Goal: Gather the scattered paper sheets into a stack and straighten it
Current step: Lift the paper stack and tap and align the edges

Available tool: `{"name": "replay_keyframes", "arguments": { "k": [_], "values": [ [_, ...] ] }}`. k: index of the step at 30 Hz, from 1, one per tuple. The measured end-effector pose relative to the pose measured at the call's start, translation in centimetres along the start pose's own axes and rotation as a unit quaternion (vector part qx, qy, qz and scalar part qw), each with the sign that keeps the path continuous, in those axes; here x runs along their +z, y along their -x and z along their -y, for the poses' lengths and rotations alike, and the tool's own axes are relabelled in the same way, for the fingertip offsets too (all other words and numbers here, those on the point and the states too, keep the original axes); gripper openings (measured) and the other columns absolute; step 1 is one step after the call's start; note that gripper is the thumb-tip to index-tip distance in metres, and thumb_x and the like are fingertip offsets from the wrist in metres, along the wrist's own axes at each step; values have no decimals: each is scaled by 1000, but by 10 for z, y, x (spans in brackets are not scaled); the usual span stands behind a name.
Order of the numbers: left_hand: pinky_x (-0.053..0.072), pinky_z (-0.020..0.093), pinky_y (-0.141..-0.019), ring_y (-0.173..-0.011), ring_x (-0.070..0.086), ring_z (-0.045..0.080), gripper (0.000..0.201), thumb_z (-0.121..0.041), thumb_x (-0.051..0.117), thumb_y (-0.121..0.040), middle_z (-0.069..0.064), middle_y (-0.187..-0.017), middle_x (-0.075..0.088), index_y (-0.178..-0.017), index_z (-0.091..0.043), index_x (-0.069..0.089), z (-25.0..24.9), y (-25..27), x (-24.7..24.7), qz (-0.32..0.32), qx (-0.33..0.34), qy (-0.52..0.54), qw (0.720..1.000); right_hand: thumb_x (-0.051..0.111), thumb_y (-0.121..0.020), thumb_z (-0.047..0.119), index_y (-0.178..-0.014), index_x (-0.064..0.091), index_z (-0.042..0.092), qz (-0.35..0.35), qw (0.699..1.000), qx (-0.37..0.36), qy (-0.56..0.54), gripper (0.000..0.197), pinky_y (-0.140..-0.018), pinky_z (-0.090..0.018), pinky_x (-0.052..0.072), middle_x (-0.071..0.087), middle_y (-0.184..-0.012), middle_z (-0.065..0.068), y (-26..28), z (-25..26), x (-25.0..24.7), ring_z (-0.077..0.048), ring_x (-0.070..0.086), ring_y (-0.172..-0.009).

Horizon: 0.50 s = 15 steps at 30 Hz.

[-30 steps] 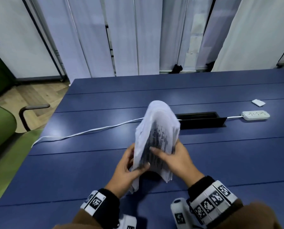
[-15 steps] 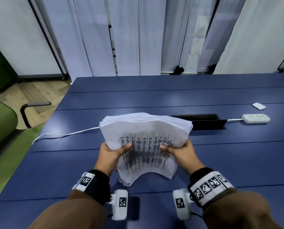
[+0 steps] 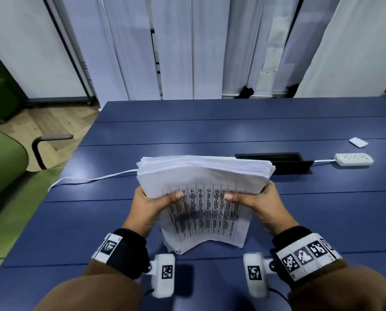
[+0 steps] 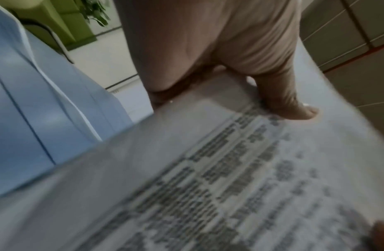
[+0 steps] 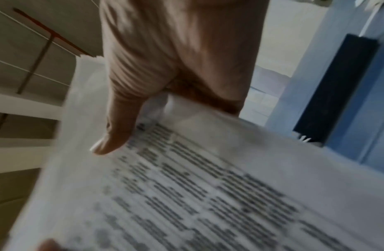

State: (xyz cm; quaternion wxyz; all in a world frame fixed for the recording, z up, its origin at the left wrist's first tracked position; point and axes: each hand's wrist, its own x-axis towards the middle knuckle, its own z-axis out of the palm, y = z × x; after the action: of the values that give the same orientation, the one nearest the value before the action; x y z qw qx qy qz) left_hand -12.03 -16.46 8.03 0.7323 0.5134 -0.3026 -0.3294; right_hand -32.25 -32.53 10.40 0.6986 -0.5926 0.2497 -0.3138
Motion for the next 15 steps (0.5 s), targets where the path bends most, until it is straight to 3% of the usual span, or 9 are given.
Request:
{"name": "replay_keyframes", "arguments": {
  "k": [3, 6, 9, 11, 15],
  "values": [
    [57, 32, -83, -106, 67, 33, 88, -37, 98, -38, 14, -108, 73, -113, -5, 65, 1, 3, 2, 11, -23, -7, 1000, 83, -53, -2, -106, 66, 6, 5, 1000, -13, 14, 56, -85, -31, 57, 75, -102, -7, 5, -2, 0, -22, 70, -98],
    [55, 30, -84, -104, 69, 24, 70, -33, 95, -46, 10, -109, 74, -108, -16, 69, -2, 5, 10, 39, -2, -20, 999, 82, -51, -3, -99, 69, 9, 16, 1000, -20, 1, 51, -84, -30, 57, 75, -99, -8, 6, 3, 6, -20, 71, -94],
    [56, 26, -76, -91, 71, 17, 78, -40, 97, -36, 5, -98, 76, -103, -11, 68, 0, -1, 3, 12, 2, 13, 1000, 81, -51, -3, -97, 69, 9, 0, 999, -33, -18, 49, -83, -32, 57, 75, -98, -9, 6, 3, -1, -21, 71, -93],
    [56, 26, -76, -93, 71, 18, 85, -42, 97, -34, 6, -99, 76, -106, -9, 66, 1, 0, 7, 9, -7, -2, 1000, 82, -52, -2, -100, 69, 7, -12, 1000, -29, -3, 51, -85, -34, 57, 75, -99, -9, 8, 0, 1, -23, 71, -95],
    [55, 26, -80, -97, 70, 18, 66, -40, 95, -41, 5, -103, 75, -100, -19, 75, 2, 0, 12, 21, 17, -2, 1000, 83, -49, -3, -96, 70, 10, 9, 999, -34, -5, 51, -77, -27, 57, 75, -95, -8, 6, 6, 1, -20, 72, -90]
  ]
}}
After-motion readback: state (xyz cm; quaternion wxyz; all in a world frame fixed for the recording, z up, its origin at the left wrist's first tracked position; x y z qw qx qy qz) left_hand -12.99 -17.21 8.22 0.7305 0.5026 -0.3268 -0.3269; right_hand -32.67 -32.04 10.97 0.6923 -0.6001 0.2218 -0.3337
